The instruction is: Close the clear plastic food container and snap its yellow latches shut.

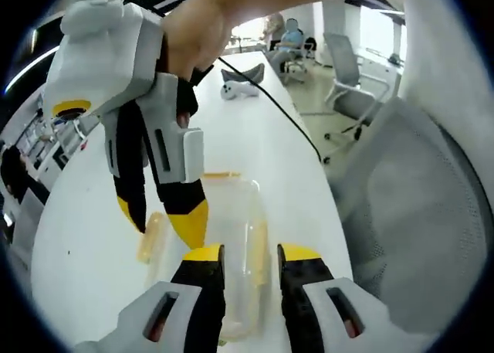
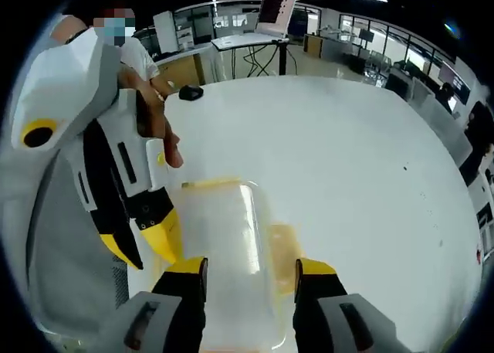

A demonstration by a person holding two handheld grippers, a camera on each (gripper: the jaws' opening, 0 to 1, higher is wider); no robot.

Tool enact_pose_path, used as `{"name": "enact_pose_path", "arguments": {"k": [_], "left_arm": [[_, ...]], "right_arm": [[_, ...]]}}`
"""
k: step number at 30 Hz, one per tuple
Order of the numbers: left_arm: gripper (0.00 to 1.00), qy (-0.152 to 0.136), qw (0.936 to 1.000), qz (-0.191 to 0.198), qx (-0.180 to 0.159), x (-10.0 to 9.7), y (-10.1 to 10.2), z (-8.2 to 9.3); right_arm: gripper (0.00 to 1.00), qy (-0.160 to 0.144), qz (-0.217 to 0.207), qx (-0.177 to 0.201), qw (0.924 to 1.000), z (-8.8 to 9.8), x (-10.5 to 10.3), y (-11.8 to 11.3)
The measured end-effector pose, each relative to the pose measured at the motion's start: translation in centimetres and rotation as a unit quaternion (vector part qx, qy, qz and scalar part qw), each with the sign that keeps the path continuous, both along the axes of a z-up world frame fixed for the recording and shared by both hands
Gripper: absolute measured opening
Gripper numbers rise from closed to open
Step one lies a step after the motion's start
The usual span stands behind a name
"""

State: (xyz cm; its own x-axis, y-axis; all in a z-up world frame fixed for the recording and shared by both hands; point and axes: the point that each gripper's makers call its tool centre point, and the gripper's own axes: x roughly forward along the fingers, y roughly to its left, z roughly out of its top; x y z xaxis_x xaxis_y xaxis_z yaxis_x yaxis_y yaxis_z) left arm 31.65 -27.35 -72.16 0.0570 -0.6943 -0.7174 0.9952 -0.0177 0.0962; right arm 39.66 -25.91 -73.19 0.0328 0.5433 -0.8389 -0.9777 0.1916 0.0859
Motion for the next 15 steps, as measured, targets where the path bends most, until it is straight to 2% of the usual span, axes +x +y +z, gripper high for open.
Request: {"name": "enact_pose_path", "arguments": {"k": [6,8,11,14,15], "left_arm": [[0.26,-0.012,0.9997,-0.018,0.004,-0.32,-0.49,-0.39],[0.26,-0.036,0.9989,-0.029,0.011,-0.04,-0.54,-0.47],[0.27,-0.043,0.9984,-0.034,0.013,-0.05,-0.64,-0.57],[0.28,-0.080,0.9954,-0.046,0.028,0.36,-0.53,-0.78],[0.28,-0.081,0.9952,-0.048,0.027,0.23,-0.59,-0.81]], "right_arm": [[0.46,0.012,0.013,-0.002,0.9999,-0.11,-0.23,-0.04],[0.46,0.014,0.019,-0.002,0.9997,-0.14,-0.24,-0.01],[0.45,0.022,0.025,-0.003,0.9994,-0.23,-0.22,0.05],[0.45,0.032,0.031,-0.005,0.9990,-0.32,-0.22,0.12],[0.45,0.036,0.033,-0.005,0.9988,-0.36,-0.24,0.14]]}}
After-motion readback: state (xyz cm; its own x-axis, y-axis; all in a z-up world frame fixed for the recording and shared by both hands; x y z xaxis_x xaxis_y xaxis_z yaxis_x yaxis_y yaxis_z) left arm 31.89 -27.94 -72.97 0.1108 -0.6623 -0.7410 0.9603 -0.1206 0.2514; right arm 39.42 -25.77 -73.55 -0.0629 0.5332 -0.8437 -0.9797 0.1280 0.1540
